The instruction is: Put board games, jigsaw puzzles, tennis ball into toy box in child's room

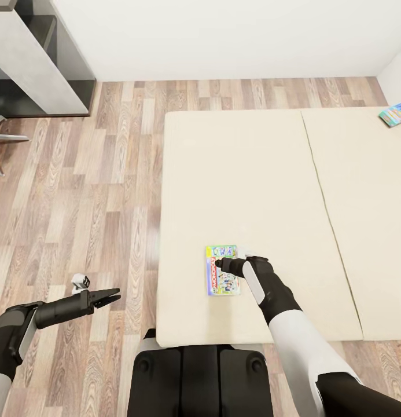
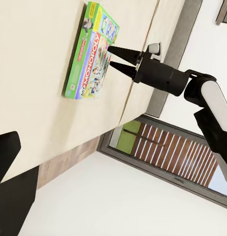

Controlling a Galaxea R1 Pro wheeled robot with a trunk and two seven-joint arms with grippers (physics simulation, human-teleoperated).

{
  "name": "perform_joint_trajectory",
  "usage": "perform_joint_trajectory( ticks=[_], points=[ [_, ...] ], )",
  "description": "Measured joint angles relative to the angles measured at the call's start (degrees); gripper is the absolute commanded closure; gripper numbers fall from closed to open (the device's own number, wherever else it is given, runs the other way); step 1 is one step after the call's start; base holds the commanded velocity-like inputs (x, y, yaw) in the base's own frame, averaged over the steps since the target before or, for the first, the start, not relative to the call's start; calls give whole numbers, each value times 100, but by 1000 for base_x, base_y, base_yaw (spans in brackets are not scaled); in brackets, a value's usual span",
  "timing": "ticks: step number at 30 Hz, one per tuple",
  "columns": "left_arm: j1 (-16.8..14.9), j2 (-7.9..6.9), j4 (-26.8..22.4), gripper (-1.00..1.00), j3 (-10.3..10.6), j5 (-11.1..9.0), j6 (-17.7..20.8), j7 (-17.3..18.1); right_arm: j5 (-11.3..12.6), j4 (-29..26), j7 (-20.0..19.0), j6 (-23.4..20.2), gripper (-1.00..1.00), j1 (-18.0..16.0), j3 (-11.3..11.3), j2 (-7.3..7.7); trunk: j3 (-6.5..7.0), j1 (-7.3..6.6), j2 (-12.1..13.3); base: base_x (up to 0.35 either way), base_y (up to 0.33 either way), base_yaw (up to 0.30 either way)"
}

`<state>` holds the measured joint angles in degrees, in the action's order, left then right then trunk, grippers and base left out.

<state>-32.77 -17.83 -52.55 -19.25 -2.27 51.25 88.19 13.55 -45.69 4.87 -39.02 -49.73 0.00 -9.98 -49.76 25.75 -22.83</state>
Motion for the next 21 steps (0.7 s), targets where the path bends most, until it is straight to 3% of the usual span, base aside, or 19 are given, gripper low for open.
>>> perform_joint_trajectory(
  ticks=[21],
  points=[
    [0, 3, 0, -100, 0, -3, 0, 0, -1, -2, -1, -5, -100, 0, 0, 0, 0, 0, 0, 0, 12, 0]
  ],
)
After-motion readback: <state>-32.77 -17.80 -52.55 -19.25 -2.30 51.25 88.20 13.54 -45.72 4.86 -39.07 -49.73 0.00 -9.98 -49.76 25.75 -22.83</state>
